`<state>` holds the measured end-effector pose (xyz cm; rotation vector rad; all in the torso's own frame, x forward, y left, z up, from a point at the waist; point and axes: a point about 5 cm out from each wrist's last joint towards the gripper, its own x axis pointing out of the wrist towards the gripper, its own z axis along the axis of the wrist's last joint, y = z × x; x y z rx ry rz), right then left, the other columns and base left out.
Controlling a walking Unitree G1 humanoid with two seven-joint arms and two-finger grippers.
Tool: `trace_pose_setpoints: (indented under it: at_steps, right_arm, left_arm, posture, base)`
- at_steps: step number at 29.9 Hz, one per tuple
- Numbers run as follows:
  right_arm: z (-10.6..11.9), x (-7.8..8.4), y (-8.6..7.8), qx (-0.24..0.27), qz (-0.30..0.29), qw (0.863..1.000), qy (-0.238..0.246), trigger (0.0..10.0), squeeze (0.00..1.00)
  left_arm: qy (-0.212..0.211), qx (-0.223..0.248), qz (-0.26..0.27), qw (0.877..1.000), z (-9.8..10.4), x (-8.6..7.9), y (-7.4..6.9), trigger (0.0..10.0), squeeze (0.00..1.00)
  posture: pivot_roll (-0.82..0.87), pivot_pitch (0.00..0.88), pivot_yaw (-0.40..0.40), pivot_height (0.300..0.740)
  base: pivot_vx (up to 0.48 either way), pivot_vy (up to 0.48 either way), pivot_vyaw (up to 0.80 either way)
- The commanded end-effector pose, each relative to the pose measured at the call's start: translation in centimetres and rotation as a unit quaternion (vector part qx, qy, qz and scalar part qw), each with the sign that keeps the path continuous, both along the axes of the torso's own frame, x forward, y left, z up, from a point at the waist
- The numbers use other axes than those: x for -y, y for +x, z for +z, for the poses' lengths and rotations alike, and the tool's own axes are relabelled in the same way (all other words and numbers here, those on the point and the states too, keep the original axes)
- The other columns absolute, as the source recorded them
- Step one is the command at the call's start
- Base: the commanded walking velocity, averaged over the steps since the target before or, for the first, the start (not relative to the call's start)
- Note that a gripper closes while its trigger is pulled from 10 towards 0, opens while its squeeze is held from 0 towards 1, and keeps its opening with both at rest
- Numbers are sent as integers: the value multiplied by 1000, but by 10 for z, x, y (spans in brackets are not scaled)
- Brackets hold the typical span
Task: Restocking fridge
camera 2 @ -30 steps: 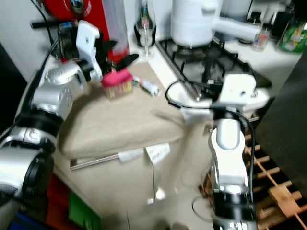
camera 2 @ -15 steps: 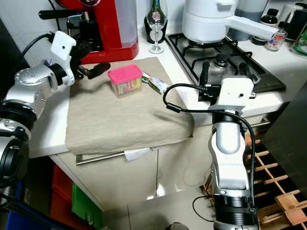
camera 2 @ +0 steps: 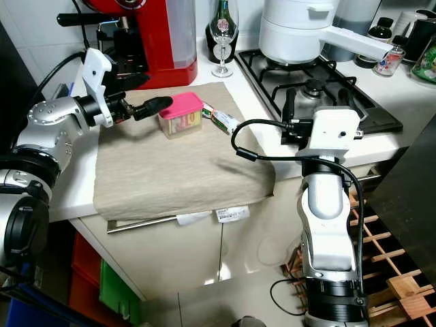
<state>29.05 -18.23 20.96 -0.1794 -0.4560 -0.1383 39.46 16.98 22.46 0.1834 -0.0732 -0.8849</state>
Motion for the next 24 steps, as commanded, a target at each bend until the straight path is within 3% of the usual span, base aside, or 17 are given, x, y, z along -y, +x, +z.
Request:
trace_pose_setpoints:
  at_steps: [1,12,19,24]
  right_arm:
    - [2,3,-3,0,-1,1000,-2,10000,208]
    - [2,4,-6,-4,-1,1000,-6,10000,204]
    - [3,5,-11,-6,-1,1000,-11,10000,208]
    - [2,8,-16,-13,-3,1000,-17,10000,208]
  left_arm:
    - [12,-8,-7,1000,-5,0,-1,10000,0]
    - [39,-36,-23,998,-23,9,-4,10000,0]
    - [32,-49,1,998,-30,11,-3,10000,0]
    - [3,-49,42,998,-27,9,1,10000,0]
  posture:
    - [-206,10,26,740]
    - [-217,21,18,740]
    - [-243,41,13,740]
    - [-261,53,7,740]
  base:
    - [0,0,0]
    - [0,0,0]
    - [0,0,0]
    - [0,0,0]
